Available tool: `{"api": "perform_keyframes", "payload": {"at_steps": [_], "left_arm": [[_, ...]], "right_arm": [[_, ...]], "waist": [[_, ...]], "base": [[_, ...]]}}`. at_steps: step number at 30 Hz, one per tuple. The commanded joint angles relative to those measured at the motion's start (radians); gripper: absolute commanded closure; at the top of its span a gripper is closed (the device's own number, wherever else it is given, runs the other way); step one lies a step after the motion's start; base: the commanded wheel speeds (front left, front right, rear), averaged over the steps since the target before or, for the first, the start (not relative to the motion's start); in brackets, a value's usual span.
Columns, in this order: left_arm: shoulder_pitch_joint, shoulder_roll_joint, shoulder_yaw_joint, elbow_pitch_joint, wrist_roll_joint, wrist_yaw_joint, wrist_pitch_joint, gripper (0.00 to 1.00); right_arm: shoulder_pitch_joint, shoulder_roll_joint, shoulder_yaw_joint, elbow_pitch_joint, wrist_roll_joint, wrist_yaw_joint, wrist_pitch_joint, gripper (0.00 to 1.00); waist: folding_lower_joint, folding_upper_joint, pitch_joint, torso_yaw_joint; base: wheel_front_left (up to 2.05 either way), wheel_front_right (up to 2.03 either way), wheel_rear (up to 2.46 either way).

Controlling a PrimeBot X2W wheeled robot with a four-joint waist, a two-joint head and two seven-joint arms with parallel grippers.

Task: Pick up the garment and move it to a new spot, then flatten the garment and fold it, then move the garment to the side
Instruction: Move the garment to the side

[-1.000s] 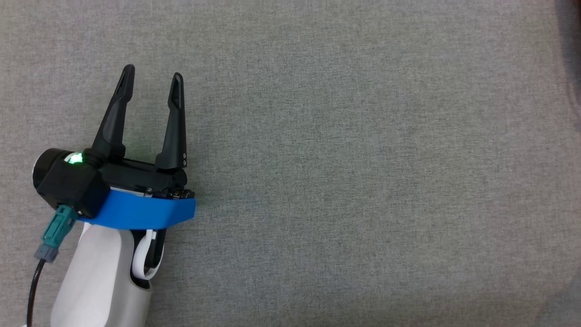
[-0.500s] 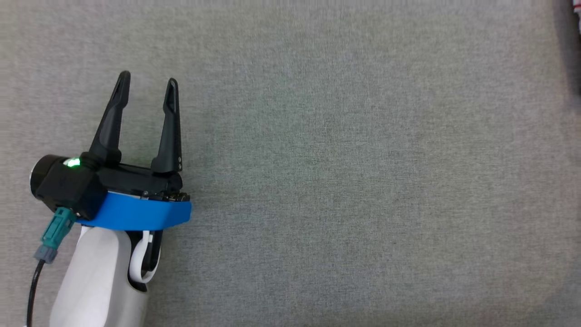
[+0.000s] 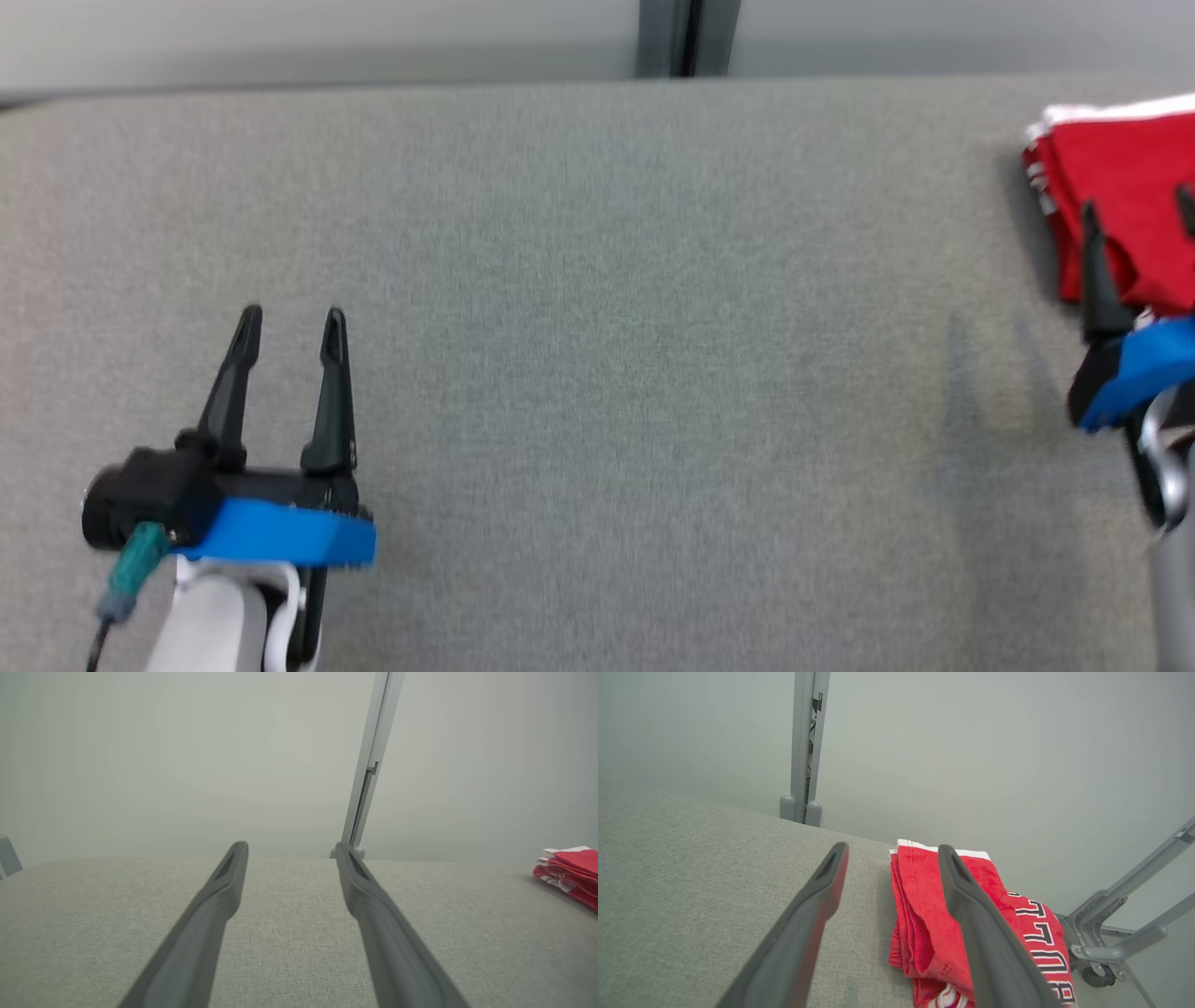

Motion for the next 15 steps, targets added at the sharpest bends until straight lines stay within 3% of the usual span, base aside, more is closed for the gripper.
{"api": "perform_keyframes", "payload": {"at_steps": [1, 4, 15], "left_arm": [[0.022, 0.002, 0.006, 0.004, 0.003, 0.004, -0.002, 0.00], [0.098, -0.006, 0.034, 0.018, -0.002, 0.010, -0.002, 0.00], [0.222, -0.030, 0.060, 0.053, -0.004, 0.006, -0.002, 0.00]], "right_arm": [[0.043, 0.018, 0.000, -0.016, 0.019, 0.000, -0.010, 0.00], [0.182, 0.073, 0.026, -0.087, 0.076, 0.000, -0.018, 0.00], [0.434, 0.181, 0.027, -0.244, 0.105, 0.000, -0.013, 0.00]], "waist": [[0.0003, 0.0002, -0.053, -0.036], [0.0003, 0.0002, -0.120, -0.035], [0.0003, 0.0002, -0.241, -0.024]], "base": [[0.00, 0.00, 0.00], [0.00, 0.00, 0.00], [0.00, 0.00, 0.00]]}}
